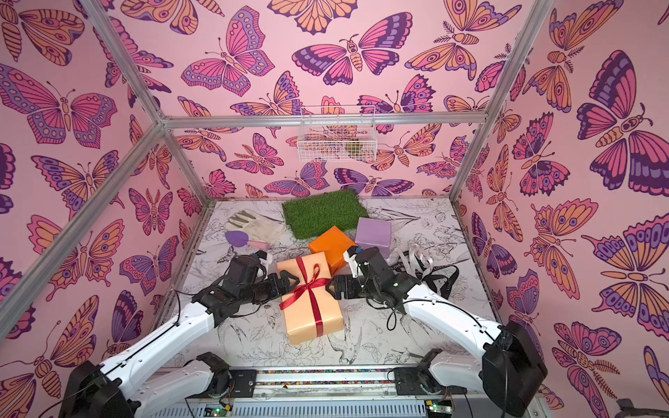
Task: Untie the ribbon bows on the gift boxes
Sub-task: Move the gift box to the center of the board.
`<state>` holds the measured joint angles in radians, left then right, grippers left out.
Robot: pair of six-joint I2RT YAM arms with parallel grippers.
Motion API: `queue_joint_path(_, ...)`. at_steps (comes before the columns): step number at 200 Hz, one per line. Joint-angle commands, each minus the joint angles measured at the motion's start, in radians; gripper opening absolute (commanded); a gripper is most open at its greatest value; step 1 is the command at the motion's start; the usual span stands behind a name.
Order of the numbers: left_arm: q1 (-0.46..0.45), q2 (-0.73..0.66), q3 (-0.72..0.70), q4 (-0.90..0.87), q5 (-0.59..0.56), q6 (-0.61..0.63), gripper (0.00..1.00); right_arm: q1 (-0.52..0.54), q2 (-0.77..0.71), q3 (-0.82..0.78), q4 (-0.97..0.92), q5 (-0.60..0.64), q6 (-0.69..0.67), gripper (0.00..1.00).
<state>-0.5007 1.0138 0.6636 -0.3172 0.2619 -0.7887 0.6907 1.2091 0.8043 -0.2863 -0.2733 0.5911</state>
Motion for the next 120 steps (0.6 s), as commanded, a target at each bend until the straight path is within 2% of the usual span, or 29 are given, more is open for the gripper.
queue_joint_path(1,-0.003,-0.071,0.035,-0.102,-0.054,0.089,0.9,-0.008,-0.02,0.052,-0.092,0.052,-0.099,0.95)
queue_joint_path(12,-0.004,-0.098,0.044,-0.139,-0.049,0.122,0.87,-0.008,-0.009,0.083,-0.113,0.045,-0.139,0.95)
queue_joint_path(26,-0.004,-0.111,0.062,-0.182,-0.015,0.164,0.81,-0.008,0.011,0.113,-0.104,-0.021,-0.202,0.93)
queue_joint_path(46,-0.004,-0.095,0.085,-0.231,0.062,0.214,0.73,-0.008,0.057,0.153,-0.086,-0.11,-0.266,0.91)
queue_joint_path(61,-0.008,-0.071,0.097,-0.271,0.102,0.242,0.66,-0.008,0.097,0.183,-0.082,-0.124,-0.307,0.9)
queue_joint_path(91,-0.032,-0.072,0.107,-0.339,0.072,0.27,0.67,0.005,0.175,0.247,-0.111,-0.128,-0.381,0.88)
queue_joint_path(120,-0.039,-0.098,0.102,-0.356,0.045,0.269,0.68,0.049,0.227,0.285,-0.147,-0.035,-0.44,0.86)
